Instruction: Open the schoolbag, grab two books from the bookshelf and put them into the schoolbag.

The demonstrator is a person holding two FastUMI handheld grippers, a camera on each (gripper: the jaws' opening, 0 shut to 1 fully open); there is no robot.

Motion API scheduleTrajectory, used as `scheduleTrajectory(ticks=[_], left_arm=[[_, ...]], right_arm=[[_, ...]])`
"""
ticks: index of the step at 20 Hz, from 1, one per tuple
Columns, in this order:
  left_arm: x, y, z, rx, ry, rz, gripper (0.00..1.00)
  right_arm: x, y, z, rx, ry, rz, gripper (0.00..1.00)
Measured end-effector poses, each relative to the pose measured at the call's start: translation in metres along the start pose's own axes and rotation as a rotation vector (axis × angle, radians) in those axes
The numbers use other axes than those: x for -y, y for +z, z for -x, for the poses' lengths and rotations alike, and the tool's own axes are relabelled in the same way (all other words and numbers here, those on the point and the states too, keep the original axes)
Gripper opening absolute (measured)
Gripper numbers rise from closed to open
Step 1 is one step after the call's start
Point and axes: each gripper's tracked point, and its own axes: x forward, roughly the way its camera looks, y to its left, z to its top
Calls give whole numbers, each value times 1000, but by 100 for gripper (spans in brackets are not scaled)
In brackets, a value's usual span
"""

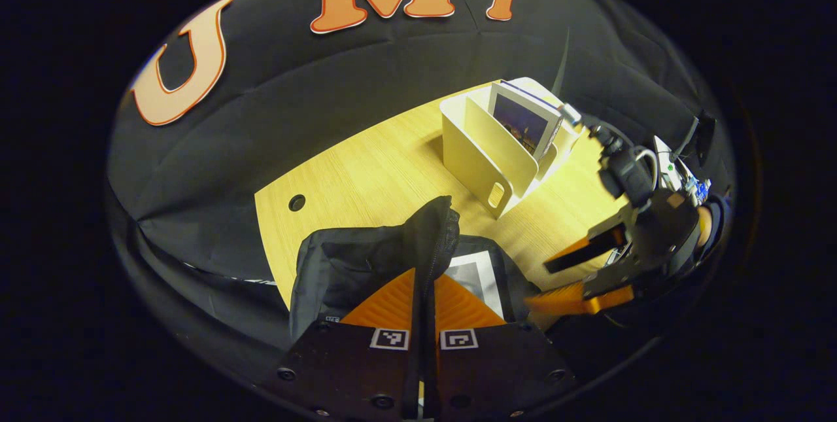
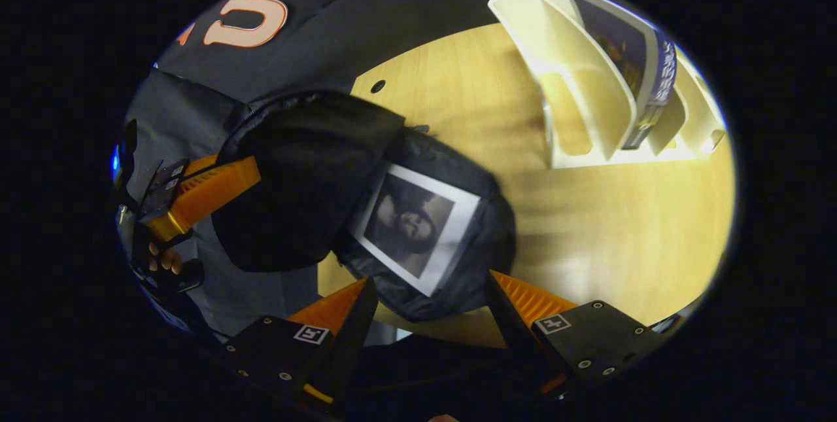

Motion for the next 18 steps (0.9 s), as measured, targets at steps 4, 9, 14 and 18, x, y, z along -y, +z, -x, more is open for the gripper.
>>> scheduleTrajectory(ticks=[4,9,14,18], left_arm=[[6,-2,-5,-7,2,-5,4],[8,-7,-10,-8,7,38,4],[0,-11,-8,-25,45,45,4],[1,-12,-9,-44,62,72,4]], right_arm=[[42,48,56,86,-136,45,98],[81,107,112,127,-212,70,98],[96,174,135,130,-237,115,98],[95,224,132,133,-204,115,98]])
